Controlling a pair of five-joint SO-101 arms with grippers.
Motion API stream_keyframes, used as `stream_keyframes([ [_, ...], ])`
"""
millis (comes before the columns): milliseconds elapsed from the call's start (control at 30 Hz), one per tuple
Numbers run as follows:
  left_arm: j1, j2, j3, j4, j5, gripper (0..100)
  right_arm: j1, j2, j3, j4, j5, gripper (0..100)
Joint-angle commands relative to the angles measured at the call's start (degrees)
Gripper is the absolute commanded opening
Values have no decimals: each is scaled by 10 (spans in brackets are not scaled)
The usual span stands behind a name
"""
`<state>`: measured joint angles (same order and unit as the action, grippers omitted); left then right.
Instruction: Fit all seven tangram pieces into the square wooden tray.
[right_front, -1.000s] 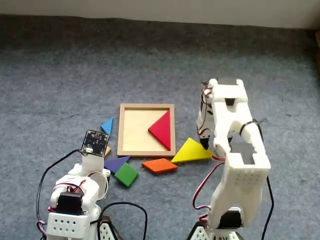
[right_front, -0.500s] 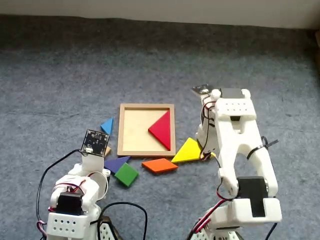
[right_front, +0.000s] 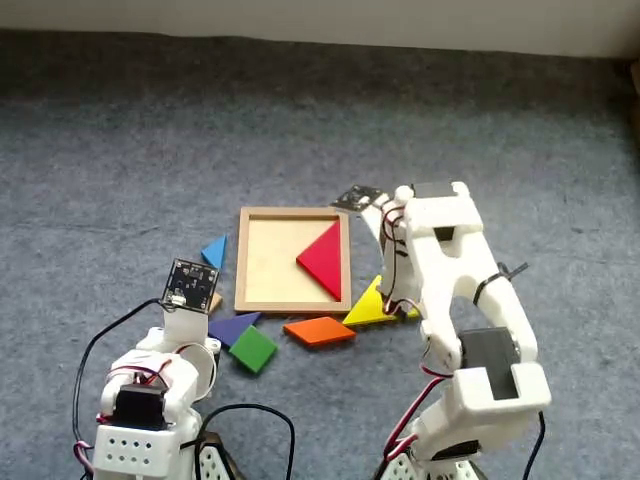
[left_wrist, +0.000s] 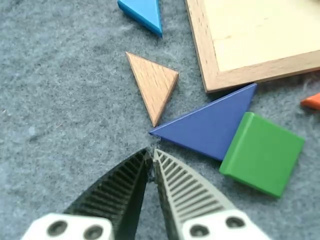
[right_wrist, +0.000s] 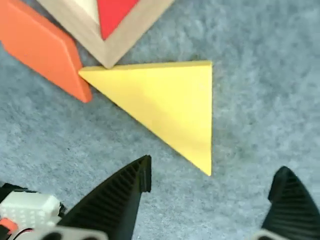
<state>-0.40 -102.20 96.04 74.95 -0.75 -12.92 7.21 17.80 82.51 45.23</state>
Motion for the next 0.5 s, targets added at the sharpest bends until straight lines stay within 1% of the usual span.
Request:
stream_keyframes([
  [0, -8, -5, 11, 3, 4, 7, -22, -7, -3, -10, 59, 380],
  [67, -8, -5, 11, 3, 4, 7, -33, -7, -3, -10, 73, 380],
  [467, -8, -5, 11, 3, 4, 7, -99, 55, -6, -12, 70, 382],
])
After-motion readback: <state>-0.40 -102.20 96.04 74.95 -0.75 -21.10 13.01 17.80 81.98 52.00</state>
